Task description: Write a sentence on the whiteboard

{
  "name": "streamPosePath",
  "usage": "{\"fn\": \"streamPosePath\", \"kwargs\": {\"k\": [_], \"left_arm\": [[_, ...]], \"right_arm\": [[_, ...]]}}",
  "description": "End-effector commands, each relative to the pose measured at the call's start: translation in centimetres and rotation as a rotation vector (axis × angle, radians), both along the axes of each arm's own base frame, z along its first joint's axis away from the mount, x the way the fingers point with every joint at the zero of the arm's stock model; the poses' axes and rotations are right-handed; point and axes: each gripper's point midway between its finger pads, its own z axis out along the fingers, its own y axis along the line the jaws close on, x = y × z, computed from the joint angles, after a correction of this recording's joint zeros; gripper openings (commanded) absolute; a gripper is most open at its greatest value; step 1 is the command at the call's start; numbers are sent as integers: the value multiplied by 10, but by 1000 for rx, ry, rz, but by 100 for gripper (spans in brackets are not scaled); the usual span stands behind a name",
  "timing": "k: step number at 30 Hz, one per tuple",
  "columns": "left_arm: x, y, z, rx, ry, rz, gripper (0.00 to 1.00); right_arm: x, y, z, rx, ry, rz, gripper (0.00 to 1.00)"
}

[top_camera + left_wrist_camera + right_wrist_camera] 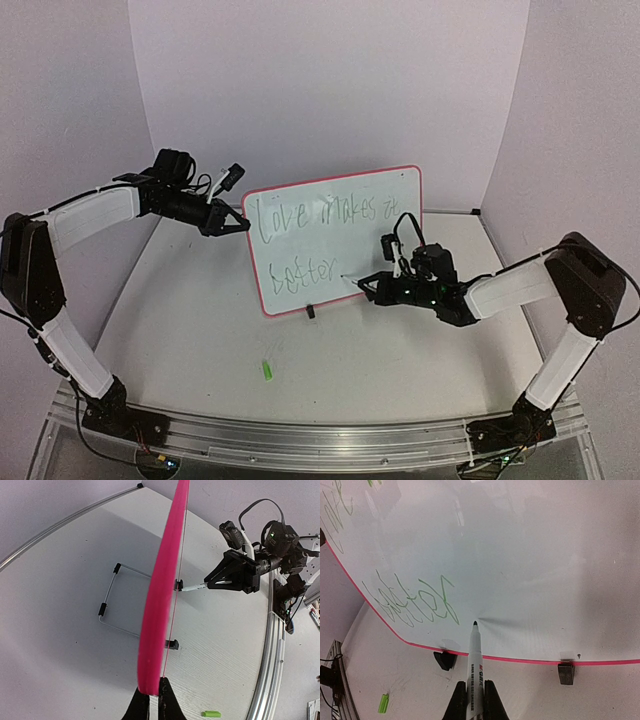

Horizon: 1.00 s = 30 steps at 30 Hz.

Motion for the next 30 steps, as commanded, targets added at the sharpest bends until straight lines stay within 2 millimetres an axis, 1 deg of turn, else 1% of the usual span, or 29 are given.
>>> {"fn": "streamPosePath", "kwargs": {"k": [1, 15, 19, 20, 22, 24, 26, 29, 30], "left_arm": [[-11, -5, -12, 41, 26, -24, 0], [-10, -5, -12, 42, 28, -24, 0], [-10, -5, -12, 41, 28, -24, 0], [-11, -5, -11, 39, 29, -24, 0], [-11, -5, -11, 40, 29, -22, 0], [-10, -5, -10, 39, 30, -21, 0], [-10, -4, -9, 39, 31, -18, 1], [-10, -3, -8, 43, 31, -8, 7], [-10, -2, -8, 47, 29, -4, 11]], "right_arm": [[11, 6, 8, 14, -32, -21, 0], [12, 3, 7, 10, -34, -42, 0], [4, 0, 14, 27, -40, -27, 0], [1, -1, 23, 42, -51, -23, 0], [-8, -10, 35, 63, -67, -34, 0], [-16, -23, 47, 67, -88, -65, 0], [-21, -39, 54, 39, -109, -110, 0], [-26, -64, 67, 4, -163, -190, 0], [-29, -72, 71, -2, -180, -212, 0]]}}
